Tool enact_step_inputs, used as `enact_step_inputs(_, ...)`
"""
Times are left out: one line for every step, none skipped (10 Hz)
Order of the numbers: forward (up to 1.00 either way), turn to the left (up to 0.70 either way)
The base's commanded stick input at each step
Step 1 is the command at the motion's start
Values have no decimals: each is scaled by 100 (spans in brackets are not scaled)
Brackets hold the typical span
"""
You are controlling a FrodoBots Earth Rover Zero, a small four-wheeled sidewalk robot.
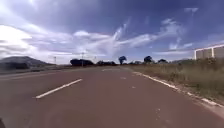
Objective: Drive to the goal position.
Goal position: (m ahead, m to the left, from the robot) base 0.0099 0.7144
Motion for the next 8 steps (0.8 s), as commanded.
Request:
enact_step_inputs(100,-24)
enact_step_inputs(100,-24)
enact_step_inputs(100,-20)
enact_step_inputs(100,-16)
enact_step_inputs(100,-12)
enact_step_inputs(100,-8)
enact_step_inputs(100,-4)
enact_step_inputs(100,0)
